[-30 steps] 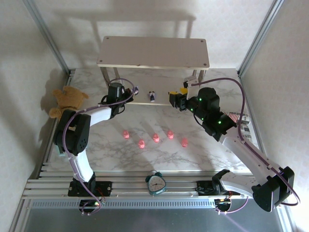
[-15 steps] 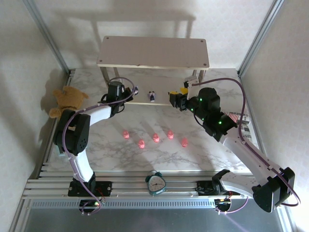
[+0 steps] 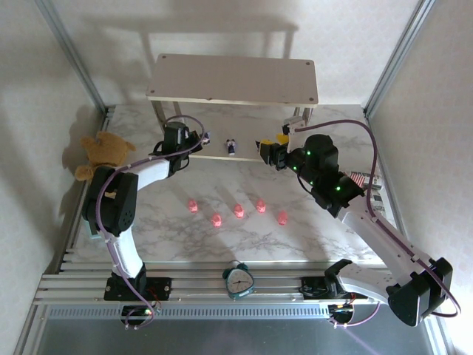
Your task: Place and organize the plastic toys onto the shelf
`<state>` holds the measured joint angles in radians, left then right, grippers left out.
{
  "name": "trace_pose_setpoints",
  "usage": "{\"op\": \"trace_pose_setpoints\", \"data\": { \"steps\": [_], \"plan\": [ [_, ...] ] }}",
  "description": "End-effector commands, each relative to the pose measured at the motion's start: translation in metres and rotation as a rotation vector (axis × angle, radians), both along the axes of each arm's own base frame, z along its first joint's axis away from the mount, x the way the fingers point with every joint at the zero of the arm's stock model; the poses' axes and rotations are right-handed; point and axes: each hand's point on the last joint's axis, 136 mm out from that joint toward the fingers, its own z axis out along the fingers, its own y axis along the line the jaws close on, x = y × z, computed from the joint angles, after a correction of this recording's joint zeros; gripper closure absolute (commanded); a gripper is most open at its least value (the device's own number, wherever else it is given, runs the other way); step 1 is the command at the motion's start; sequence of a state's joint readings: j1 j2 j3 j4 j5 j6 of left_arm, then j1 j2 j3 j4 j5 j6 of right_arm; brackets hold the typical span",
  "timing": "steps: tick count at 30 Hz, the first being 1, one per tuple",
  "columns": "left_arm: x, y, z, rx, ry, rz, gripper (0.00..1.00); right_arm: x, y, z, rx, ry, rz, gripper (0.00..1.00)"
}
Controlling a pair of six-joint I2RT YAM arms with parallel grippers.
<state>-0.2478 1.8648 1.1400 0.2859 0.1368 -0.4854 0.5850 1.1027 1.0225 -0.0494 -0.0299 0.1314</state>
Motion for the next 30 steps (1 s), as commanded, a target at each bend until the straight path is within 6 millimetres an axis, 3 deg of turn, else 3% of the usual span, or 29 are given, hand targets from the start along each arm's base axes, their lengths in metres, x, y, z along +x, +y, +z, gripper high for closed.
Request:
{"op": "trace_pose_setpoints", "data": {
  "steps": [1, 12, 19, 25, 30],
  "plan": [
    [0.011, 0.026, 0.005, 0.015, -0.012, 0.083, 1.00, -0.003, -0.002, 0.003, 0.013, -0.008, 0.006, 0.42],
    [0.008, 0.029, 0.024, 0.024, -0.053, 0.091, 0.98, -0.004, -0.004, 0.004, 0.013, -0.007, 0.002, 0.42],
    [-0.006, 0.034, 0.054, 0.027, -0.126, 0.103, 0.92, -0.004, -0.006, 0.004, 0.006, -0.003, -0.008, 0.41],
    [-0.033, 0.029, 0.090, 0.044, -0.214, 0.080, 0.91, -0.003, -0.009, 0.001, -0.017, 0.015, -0.023, 0.35],
    [-0.073, 0.036, 0.117, 0.087, -0.288, 0.079, 0.86, -0.003, -0.025, -0.005, -0.070, 0.034, -0.094, 0.29]
  ]
}}
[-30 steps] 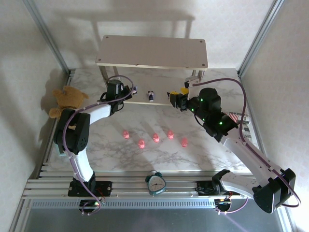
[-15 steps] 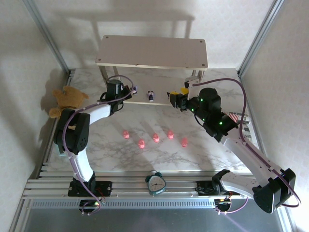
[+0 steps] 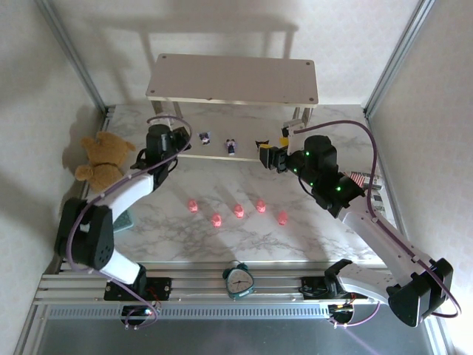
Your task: Place and organize the plastic toys onto the shelf
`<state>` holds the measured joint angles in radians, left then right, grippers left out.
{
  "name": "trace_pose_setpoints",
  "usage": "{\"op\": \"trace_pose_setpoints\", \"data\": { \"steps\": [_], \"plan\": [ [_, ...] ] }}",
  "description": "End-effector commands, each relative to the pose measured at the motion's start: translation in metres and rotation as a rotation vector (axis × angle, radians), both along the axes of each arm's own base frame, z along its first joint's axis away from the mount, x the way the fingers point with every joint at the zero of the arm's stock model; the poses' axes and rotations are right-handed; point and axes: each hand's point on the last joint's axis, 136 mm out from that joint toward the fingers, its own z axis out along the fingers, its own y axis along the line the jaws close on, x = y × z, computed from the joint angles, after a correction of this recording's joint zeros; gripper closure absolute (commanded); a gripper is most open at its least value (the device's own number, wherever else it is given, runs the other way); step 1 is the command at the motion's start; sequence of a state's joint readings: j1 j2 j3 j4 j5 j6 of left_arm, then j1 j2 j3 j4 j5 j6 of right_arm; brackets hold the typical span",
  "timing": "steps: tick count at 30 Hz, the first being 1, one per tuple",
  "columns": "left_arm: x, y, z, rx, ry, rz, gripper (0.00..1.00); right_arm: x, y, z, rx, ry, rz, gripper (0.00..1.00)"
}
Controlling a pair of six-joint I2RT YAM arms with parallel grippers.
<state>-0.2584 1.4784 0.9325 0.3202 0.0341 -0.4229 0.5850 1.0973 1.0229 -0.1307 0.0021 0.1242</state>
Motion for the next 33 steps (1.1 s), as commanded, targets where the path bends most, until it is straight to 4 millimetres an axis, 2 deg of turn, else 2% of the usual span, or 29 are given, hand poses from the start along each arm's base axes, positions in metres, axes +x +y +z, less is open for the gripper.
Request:
{"op": "trace_pose_setpoints", "data": {
  "steps": [1, 6, 11, 14, 17, 22, 26, 29, 33],
  "plan": [
    [-0.023, 0.011, 0.024, 0.047, -0.080, 0.029, 0.83, -0.001, -0.021, 0.011, -0.029, -0.019, -0.084, 0.28],
    [-0.048, 0.021, 0.036, 0.093, -0.078, 0.018, 0.77, 0.001, -0.036, 0.004, -0.060, 0.019, -0.168, 0.26],
    [-0.067, 0.060, 0.035, 0.059, -0.098, 0.142, 0.64, 0.002, -0.059, -0.005, -0.076, 0.066, -0.296, 0.23],
    [-0.074, 0.072, 0.035, 0.010, -0.116, 0.142, 0.62, 0.000, -0.070, -0.012, -0.089, 0.094, -0.350, 0.26],
    [-0.076, 0.076, 0.033, 0.005, -0.104, 0.141, 0.65, 0.000, -0.072, -0.025, -0.111, 0.150, -0.370, 0.38],
    [-0.078, 0.078, 0.035, 0.009, -0.105, 0.134, 0.66, 0.005, -0.067, -0.058, -0.127, 0.252, -0.390, 0.49],
    [-0.076, 0.077, 0.033, 0.032, -0.085, 0.130, 0.67, 0.010, -0.059, -0.073, -0.112, 0.301, -0.386, 0.47],
    [-0.077, 0.083, 0.035, 0.056, -0.086, 0.149, 0.63, 0.010, -0.059, -0.073, -0.115, 0.304, -0.390, 0.41],
    [-0.077, 0.077, 0.039, 0.050, -0.092, 0.113, 0.62, 0.004, -0.059, -0.075, -0.124, 0.330, -0.377, 0.41]
  ]
}}
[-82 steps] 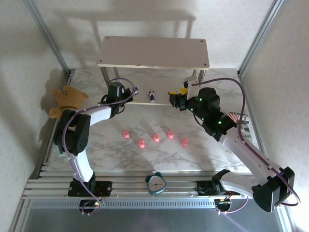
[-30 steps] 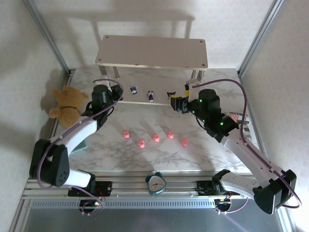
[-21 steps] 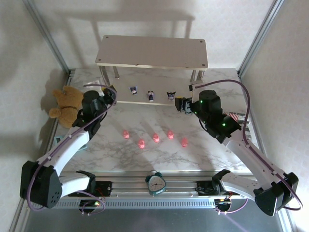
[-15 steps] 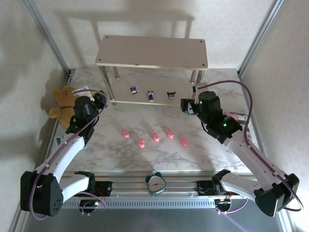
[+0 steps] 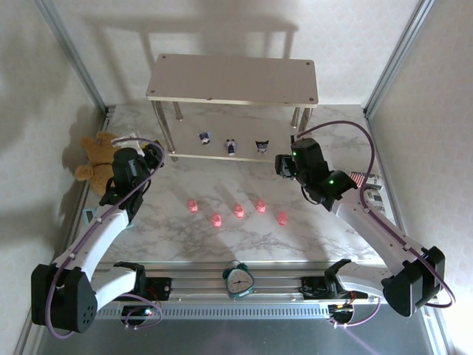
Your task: Place and organize the plastic toys onto the shelf
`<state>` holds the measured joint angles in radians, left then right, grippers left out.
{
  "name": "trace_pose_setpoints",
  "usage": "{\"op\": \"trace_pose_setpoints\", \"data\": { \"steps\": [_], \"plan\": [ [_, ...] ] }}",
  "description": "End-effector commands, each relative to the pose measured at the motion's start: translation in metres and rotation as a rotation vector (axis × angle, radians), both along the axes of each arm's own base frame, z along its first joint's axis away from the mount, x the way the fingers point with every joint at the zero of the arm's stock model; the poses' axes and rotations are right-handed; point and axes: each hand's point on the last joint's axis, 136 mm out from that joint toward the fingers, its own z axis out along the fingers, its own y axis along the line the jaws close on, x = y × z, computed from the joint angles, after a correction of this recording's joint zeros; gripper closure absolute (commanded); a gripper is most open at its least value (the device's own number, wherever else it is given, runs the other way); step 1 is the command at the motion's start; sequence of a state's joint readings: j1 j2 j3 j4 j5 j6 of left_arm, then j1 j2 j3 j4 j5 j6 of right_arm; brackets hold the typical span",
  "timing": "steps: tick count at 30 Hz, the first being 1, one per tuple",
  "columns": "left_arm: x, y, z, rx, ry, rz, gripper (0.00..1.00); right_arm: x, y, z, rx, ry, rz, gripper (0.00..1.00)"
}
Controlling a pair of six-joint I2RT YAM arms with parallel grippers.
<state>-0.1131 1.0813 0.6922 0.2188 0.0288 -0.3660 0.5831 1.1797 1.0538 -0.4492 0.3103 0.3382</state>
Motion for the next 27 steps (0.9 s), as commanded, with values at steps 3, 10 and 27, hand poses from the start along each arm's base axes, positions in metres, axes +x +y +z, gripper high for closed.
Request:
{"op": "trace_pose_setpoints", "data": {
  "steps": [3, 10, 27],
  "plan": [
    [0.000, -0.010, 0.021, -0.018, -0.039, -0.069, 0.64, -0.012, 0.009, 0.000, 0.025, 0.055, 0.039, 0.39],
    [-0.010, -0.037, 0.002, -0.005, 0.055, -0.178, 0.66, -0.048, 0.007, -0.030, -0.076, 0.203, 0.082, 0.32],
    [-0.030, -0.063, -0.011, 0.049, 0.146, -0.209, 0.66, -0.123, -0.006, -0.163, -0.111, 0.568, -0.117, 0.31]
  ]
}}
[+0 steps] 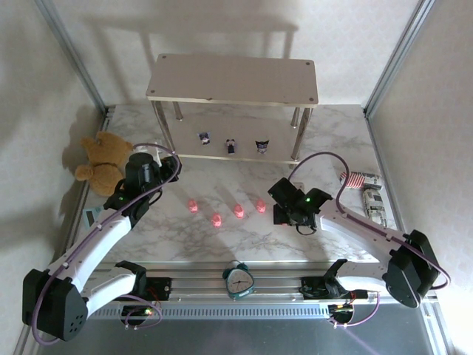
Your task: Place and organize the plastic toys onto the shelf
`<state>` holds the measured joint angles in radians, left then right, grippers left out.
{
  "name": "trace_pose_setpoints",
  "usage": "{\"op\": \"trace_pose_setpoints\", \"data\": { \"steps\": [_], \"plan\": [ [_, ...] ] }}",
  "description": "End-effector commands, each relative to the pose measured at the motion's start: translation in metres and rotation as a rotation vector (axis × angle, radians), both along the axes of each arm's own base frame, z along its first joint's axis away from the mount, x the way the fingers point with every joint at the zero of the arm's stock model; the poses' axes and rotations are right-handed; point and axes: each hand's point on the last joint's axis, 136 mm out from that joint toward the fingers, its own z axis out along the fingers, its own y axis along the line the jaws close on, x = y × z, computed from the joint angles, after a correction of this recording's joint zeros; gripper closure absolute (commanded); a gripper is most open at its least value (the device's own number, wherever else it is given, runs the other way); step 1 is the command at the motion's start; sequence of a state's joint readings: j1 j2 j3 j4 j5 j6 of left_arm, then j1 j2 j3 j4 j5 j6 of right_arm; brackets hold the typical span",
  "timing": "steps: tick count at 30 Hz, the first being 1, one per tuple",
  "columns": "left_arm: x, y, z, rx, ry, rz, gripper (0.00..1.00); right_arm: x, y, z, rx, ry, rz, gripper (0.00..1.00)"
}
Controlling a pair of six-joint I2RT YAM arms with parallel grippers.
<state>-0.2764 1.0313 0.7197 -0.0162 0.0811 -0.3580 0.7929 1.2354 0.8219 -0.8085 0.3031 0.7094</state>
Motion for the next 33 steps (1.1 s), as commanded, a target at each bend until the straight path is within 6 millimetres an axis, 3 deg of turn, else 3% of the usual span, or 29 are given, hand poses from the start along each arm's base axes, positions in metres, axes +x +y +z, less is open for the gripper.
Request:
{"op": "trace_pose_setpoints", "data": {
  "steps": [1, 9, 27, 33],
  "plan": [
    [0.003, 0.001, 0.012, 0.027, -0.013, 0.002, 0.66, -0.002, 0.013, -0.015, 0.072, 0.029, -0.042, 0.32],
    [0.006, 0.000, 0.009, 0.033, -0.007, -0.002, 0.67, 0.004, 0.021, -0.045, 0.051, 0.074, -0.056, 0.37],
    [0.015, 0.011, -0.001, 0.053, 0.015, 0.014, 0.68, 0.025, 0.012, -0.070, 0.045, 0.104, -0.118, 0.54],
    [0.019, 0.012, -0.002, 0.056, 0.021, 0.015, 0.69, 0.025, 0.014, -0.072, 0.058, 0.117, -0.112, 0.71]
  ]
}}
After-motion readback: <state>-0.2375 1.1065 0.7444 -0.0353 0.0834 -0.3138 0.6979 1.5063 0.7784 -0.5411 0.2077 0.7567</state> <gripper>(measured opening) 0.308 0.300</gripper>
